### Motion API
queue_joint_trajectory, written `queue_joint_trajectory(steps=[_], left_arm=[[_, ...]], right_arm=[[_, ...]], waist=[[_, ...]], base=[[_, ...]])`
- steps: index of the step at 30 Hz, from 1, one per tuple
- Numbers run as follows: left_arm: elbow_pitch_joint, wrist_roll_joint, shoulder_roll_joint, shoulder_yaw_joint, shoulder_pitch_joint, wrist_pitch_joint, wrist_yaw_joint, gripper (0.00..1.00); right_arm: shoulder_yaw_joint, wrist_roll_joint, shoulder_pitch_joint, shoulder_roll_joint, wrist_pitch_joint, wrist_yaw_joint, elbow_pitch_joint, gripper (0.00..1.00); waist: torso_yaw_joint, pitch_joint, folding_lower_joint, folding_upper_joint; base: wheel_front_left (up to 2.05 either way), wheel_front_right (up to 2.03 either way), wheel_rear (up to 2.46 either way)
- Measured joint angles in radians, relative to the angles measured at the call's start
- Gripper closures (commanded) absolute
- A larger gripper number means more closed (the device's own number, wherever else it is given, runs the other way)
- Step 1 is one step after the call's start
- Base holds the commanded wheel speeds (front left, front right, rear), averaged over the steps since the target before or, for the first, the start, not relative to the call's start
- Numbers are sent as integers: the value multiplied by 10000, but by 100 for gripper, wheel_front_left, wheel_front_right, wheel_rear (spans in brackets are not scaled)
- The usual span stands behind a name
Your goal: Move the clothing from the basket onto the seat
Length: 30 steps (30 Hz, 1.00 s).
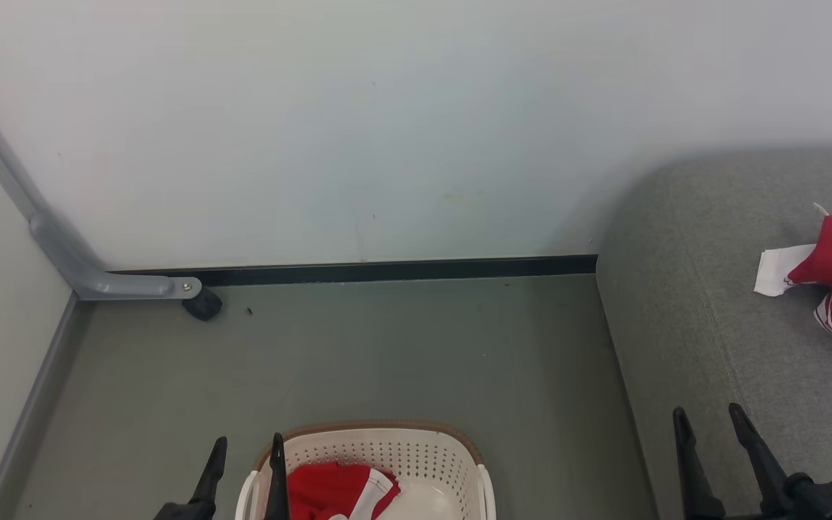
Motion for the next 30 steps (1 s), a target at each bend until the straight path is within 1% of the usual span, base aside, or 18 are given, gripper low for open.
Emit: queue_joint_trajectory(steps=[8,13,16,25,30], left_arm=[[59,54,-35,-73,-131,2,0,0],[416,123,-71,-426,-628,54,0,0],[955,157,-115,-903,-1121,157,0,0],[2516,222,-167,-1845,-2202,548,0,0],[3212,-332,-180,-2385,-2814,665,0,0]], right_arm=[[-79,-61,-9,-199,173,-2,-418,0],[-188,-142,-74,-380,326,-2,-840,0],[-313,-144,-315,-533,437,-2,-1145,0],[-341,-249,-1298,-713,621,2,-1998,0],[-337,-316,-1807,-780,779,13,-2562,0]], waist=[[-20,441,0,0],[-52,922,0,0],[-88,1404,1,0],[-246,2640,2,1],[-398,3361,2,1]], base=[[0,0,0],[0,0,0],[0,0,0],[0,0,0],[0,0,0]])
